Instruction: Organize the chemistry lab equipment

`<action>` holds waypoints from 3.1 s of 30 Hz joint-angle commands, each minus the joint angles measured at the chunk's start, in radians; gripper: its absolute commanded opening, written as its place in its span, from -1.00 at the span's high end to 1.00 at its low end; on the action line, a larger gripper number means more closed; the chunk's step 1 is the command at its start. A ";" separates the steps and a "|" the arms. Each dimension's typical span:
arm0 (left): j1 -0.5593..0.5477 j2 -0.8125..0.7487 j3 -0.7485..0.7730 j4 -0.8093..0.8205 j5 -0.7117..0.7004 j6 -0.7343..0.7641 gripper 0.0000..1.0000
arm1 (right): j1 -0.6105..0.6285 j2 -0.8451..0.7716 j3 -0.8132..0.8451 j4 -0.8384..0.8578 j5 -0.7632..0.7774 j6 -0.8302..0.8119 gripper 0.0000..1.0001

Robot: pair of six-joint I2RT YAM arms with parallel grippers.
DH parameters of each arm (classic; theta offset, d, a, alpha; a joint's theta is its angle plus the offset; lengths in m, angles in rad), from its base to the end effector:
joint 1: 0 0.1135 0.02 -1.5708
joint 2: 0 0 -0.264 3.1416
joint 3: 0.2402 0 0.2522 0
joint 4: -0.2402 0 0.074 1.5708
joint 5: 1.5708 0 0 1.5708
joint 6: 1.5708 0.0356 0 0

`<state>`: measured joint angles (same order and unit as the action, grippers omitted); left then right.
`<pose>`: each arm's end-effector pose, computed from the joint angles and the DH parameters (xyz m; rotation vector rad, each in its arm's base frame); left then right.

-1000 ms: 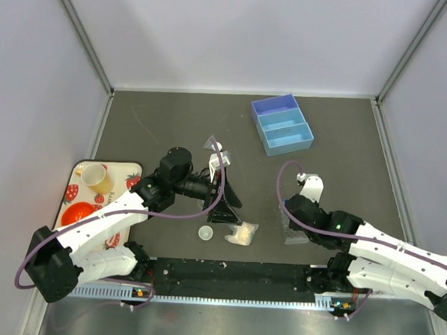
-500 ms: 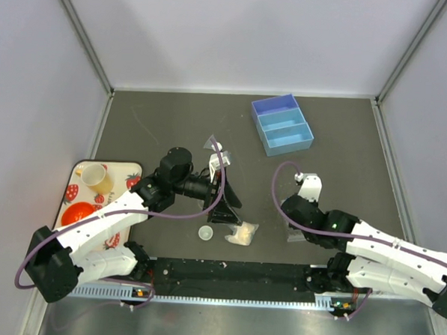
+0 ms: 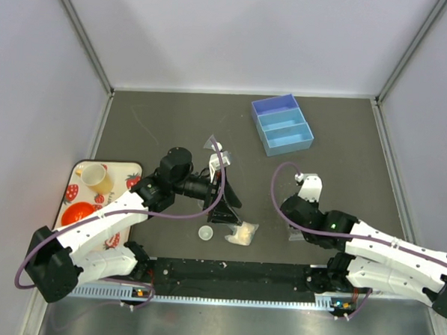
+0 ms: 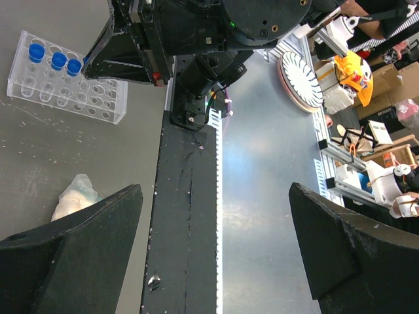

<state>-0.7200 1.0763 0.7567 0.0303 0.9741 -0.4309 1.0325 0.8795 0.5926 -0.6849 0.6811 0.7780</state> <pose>0.1582 -0.1779 0.2991 1.0376 1.8093 -1.6491 0.1018 0.1267 0.2212 -0.0414 2.2676 0.0543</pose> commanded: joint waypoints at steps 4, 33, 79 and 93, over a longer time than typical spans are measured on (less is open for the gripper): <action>-0.001 0.004 0.038 0.020 -0.005 0.020 -0.98 | 0.012 0.013 -0.022 0.025 0.021 -0.006 1.00; -0.002 0.008 0.038 0.020 0.000 0.023 -0.98 | 0.023 0.026 0.015 0.032 -0.018 -0.049 0.17; -0.002 -0.171 0.070 -0.201 -0.279 0.021 -0.98 | 0.035 0.394 0.157 0.088 -0.296 -0.068 -0.98; -0.001 -0.164 0.069 -0.208 -0.284 0.052 -0.98 | 0.049 0.538 0.225 0.084 -0.227 -0.065 -0.98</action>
<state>-0.7200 0.9199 0.8211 -0.1963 0.6941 -0.4034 1.0649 1.3930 0.7673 -0.6197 0.4038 0.7010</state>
